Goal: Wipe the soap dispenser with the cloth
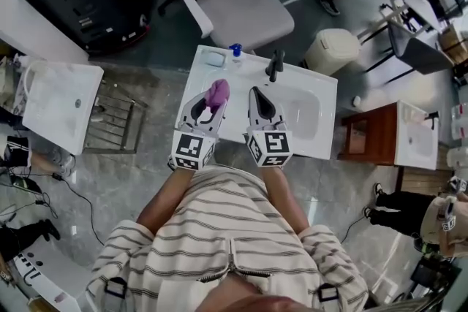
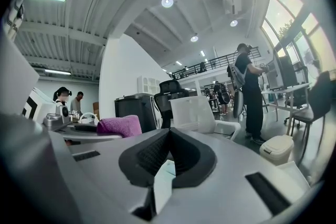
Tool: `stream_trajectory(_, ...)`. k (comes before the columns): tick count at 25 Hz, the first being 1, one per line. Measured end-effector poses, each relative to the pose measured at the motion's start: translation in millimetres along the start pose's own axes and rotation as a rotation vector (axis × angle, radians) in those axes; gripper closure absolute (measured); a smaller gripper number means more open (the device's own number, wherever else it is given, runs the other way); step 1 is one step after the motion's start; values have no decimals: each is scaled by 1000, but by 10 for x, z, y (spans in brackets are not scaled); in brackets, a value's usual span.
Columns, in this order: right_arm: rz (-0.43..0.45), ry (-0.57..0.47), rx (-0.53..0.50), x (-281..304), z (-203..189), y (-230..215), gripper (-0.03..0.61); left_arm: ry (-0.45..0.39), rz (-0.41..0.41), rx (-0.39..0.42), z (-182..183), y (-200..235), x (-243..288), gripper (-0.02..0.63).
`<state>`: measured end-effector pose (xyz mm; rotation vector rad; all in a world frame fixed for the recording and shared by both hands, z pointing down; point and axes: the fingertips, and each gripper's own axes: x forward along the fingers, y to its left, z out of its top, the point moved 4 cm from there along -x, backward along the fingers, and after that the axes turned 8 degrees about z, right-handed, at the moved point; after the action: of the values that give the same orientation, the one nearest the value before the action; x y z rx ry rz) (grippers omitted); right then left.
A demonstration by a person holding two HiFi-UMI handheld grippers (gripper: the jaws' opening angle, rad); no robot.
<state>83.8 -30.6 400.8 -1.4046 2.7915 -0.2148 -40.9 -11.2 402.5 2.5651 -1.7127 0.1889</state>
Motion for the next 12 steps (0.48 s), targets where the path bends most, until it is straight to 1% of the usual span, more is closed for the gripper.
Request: stream_trajectory(12,-13,-29,-6,-183,136,-124,580,-28,22,7,80,-113,-17,485)
